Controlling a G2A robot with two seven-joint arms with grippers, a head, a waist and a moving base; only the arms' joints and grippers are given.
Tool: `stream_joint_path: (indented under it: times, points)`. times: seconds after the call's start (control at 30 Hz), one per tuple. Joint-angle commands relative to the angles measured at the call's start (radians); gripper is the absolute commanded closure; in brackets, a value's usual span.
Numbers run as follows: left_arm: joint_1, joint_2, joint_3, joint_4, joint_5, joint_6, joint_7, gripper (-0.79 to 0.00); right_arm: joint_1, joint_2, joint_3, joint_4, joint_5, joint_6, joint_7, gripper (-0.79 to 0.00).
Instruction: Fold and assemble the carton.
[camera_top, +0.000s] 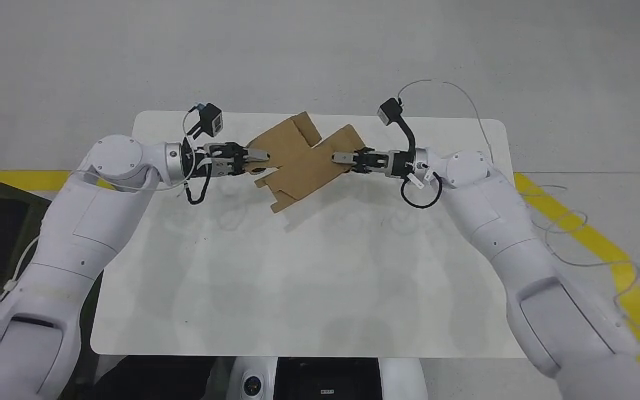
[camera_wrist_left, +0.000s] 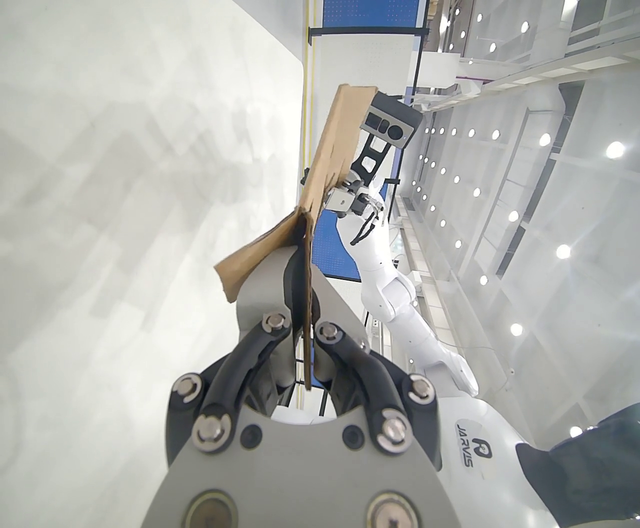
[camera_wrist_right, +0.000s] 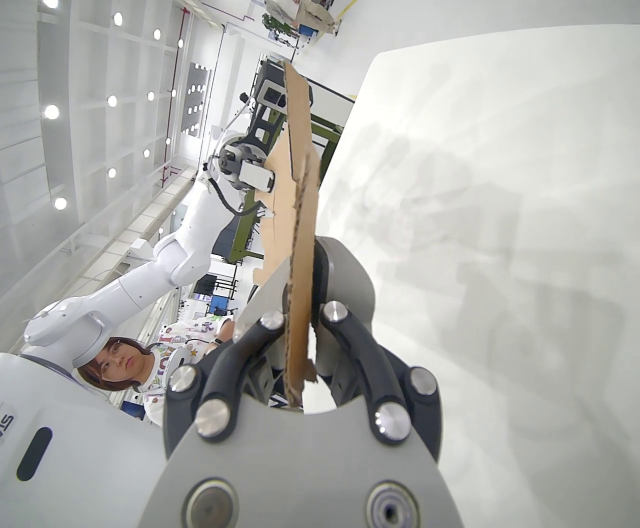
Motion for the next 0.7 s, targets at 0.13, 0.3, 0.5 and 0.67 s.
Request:
stream_joint_path:
  times: [0.13, 0.3, 0.5, 0.67]
  points:
    - [0.002, 0.007, -0.029, -0.040, 0.105, -0.104, 0.026, 0.000, 0.024, 0.014, 0.031, 0.046, -0.046, -0.019, -0.007, -0.785]
    - [0.016, 0.015, -0.061, -0.079, 0.150, -0.189, 0.005, 0.000, 0.023, 0.034, 0.067, 0.007, -0.031, -0.037, -0.004, -0.785]
    - [0.037, 0.022, -0.088, -0.102, 0.174, -0.231, -0.022, 0.000, -0.010, 0.073, 0.089, -0.160, 0.032, 0.029, 0.061, -0.785]
    - [0.051, 0.024, -0.100, -0.124, 0.154, -0.263, -0.073, 0.000, -0.057, 0.092, 0.089, -0.293, 0.140, 0.072, 0.105, -0.665]
